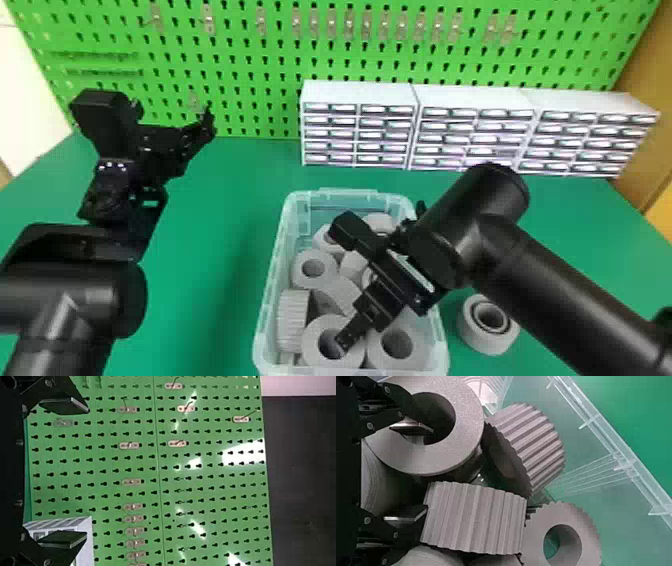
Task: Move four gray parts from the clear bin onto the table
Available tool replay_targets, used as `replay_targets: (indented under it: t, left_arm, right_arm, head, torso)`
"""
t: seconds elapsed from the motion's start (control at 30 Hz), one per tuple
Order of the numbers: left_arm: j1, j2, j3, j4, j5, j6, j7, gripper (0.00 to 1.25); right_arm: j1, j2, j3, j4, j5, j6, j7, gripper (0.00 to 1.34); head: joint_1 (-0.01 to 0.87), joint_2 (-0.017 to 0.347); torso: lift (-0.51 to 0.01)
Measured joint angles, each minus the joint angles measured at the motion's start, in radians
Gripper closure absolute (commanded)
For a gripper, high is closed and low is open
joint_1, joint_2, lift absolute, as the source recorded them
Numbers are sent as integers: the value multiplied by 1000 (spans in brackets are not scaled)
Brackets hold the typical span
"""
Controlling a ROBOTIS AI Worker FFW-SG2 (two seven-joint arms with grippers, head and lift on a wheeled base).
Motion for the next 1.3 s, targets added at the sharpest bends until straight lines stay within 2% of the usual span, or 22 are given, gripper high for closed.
replay_targets:
  t: [0.1, 0.17, 0.47, 0.73, 1.0, 1.13, 1.3]
  left_arm:
    - [1, 0, -1, 0, 0, 0, 0, 168]
    - [2, 0, -1, 0, 0, 0, 0, 170]
    - [5, 0, -7, 0, 0, 0, 0, 168]
    - [6, 0, -10, 0, 0, 1, 0, 168]
    - [11, 0, -13, 0, 0, 2, 0, 168]
    - [13, 0, -13, 0, 0, 2, 0, 168]
    - [14, 0, -15, 0, 0, 2, 0, 168]
  right_arm:
    - [2, 0, -3, -8, 13, 0, 0, 791]
    - [2, 1, -3, -17, 26, 0, 1, 838]
    - [7, 10, -5, -53, 96, -1, 11, 878]
    - [19, 12, -33, -63, 113, -5, 13, 878]
    - [38, 15, -113, -93, 175, -5, 16, 878]
    - [41, 23, -150, -111, 271, -5, 129, 878]
    - [46, 37, -175, -122, 446, -12, 279, 878]
  head:
    - [678, 34]
    - [678, 34]
    - [678, 34]
    - [678, 34]
    - [678, 34]
    - [678, 34]
    - [678, 34]
  torso:
    - [-50]
    - [-50]
    - [-50]
    - [-50]
    - [-50]
    - [-50]
    - [-50]
